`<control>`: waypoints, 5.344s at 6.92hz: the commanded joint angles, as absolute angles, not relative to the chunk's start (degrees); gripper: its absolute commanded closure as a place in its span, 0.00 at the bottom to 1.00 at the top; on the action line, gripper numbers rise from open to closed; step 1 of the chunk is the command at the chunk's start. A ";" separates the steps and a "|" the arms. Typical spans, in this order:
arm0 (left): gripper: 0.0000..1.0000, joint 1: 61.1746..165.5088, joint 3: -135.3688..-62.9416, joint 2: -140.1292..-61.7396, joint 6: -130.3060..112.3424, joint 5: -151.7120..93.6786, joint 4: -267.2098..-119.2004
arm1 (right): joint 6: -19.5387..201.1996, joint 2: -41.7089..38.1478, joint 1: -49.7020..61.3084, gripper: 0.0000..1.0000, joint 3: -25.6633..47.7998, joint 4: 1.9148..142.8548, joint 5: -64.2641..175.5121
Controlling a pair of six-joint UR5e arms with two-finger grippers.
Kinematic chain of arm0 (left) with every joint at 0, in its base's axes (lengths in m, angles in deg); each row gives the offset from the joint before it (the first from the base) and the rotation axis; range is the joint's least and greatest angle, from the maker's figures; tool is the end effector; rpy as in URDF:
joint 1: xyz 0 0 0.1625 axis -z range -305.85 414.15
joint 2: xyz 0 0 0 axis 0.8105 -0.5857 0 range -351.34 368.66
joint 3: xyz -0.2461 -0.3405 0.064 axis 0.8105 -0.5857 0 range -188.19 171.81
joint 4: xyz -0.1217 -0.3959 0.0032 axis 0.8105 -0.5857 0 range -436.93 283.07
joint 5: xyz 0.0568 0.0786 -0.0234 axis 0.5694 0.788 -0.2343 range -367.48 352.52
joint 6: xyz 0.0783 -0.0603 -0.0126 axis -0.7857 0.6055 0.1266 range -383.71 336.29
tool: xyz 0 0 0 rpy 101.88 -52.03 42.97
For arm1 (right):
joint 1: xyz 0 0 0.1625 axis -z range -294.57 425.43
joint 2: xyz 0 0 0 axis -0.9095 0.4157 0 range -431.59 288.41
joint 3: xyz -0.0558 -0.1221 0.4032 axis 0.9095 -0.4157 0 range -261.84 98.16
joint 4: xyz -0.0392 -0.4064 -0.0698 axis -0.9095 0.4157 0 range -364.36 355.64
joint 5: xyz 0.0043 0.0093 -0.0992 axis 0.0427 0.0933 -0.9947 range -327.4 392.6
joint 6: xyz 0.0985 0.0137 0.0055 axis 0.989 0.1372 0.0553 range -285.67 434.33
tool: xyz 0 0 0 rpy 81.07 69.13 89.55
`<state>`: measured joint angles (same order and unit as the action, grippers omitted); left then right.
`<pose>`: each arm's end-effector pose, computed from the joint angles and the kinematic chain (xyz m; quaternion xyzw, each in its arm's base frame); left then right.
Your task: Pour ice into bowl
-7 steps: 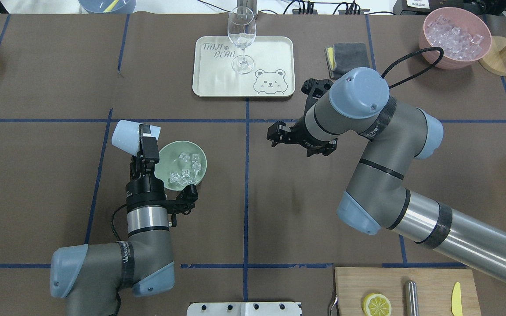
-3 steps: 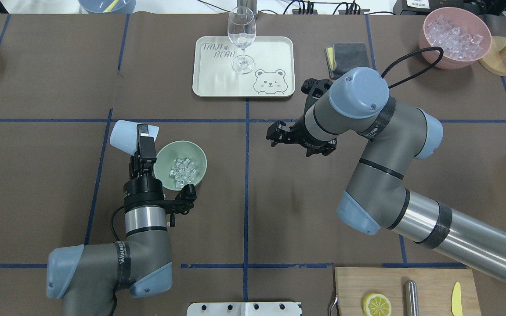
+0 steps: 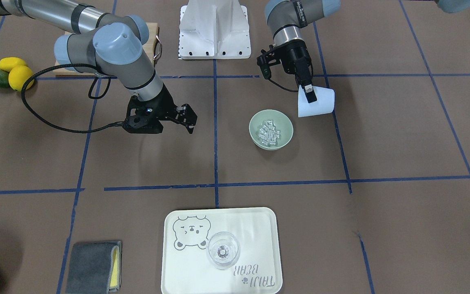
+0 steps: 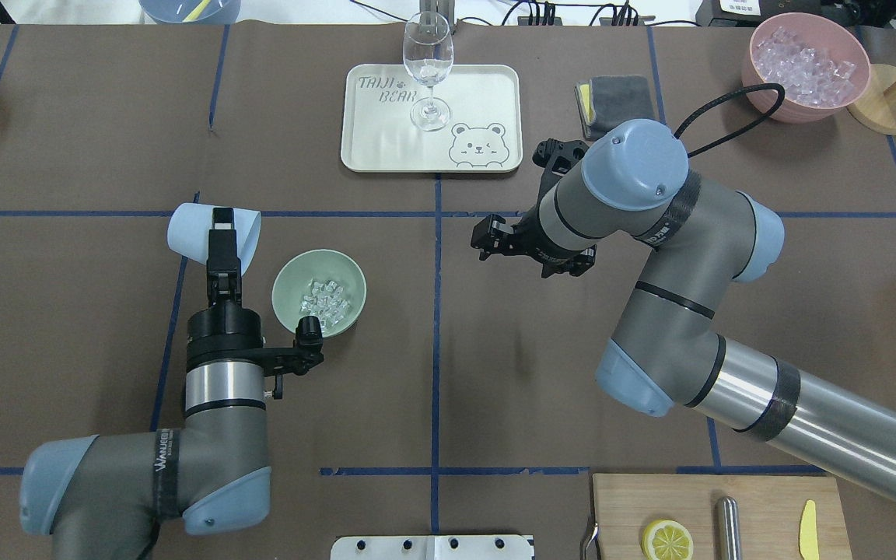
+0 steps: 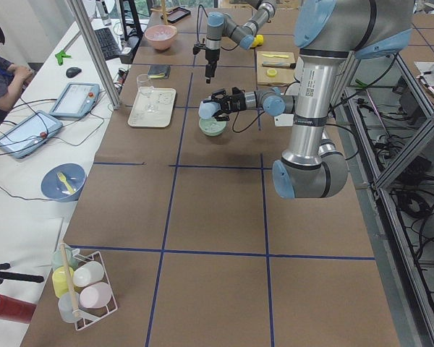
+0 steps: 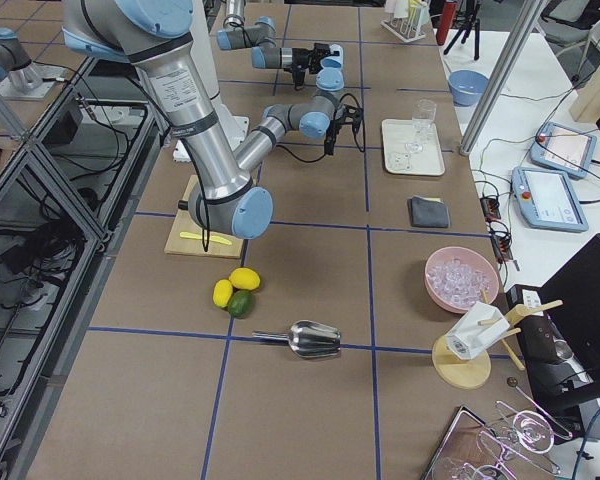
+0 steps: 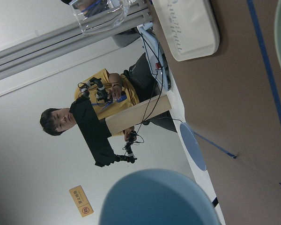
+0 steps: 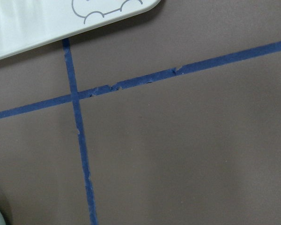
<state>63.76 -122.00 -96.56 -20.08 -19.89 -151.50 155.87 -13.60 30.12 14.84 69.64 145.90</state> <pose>0.4705 -0.3135 0.3053 0.5289 -0.3490 0.3732 0.6776 -0.4872 -0.4604 0.2491 0.0012 -0.4843 0.1118 0.8677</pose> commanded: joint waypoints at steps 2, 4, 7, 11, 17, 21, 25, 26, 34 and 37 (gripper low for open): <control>1.00 63.90 -123.49 -90.39 -20.63 -25.53 -167.84 | 156.07 -13.67 30.28 0.00 14.84 69.64 145.72; 1.00 63.99 -123.50 -86.65 -20.64 -32.52 -181.51 | 156.07 -13.67 30.37 0.00 14.75 69.73 145.63; 1.00 72.32 -123.86 -77.08 -25.91 -51.65 -210.51 | 156.24 -13.84 30.45 0.00 14.93 69.73 145.45; 1.00 77.17 -114.57 -63.71 4.23 -61.63 -241.27 | 156.24 -14.19 30.54 0.00 14.93 69.82 145.28; 1.00 76.47 -100.75 -62.00 38.86 -47.32 -254.64 | 161.06 -33.06 40.28 0.00 -2.44 70.26 134.39; 1.00 75.68 -94.94 -67.28 43.26 -43.52 -252.62 | 161.34 -37.48 43.19 0.10 -9.66 69.99 131.14; 1.00 73.92 -94.58 -69.90 43.52 -41.33 -248.85 | 160.46 -37.40 43.20 1.00 -9.59 69.99 131.30; 1.00 73.31 -93.97 -69.91 43.52 -40.45 -248.14 | 160.55 -37.57 43.02 1.00 -8.98 69.99 131.48; 0.00 69.00 -92.12 -69.65 43.09 -39.47 -248.84 | 160.46 -36.35 36.36 1.00 -3.18 71.22 138.15; 0.00 69.18 -95.70 -67.73 39.75 -42.29 -249.10 | 154.43 -31.02 33.80 1.00 6.19 79.81 139.83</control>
<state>69.13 -93.79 -68.71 41.11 -41.57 -249.07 157.46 -34.01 34.59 1.90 76.48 139.45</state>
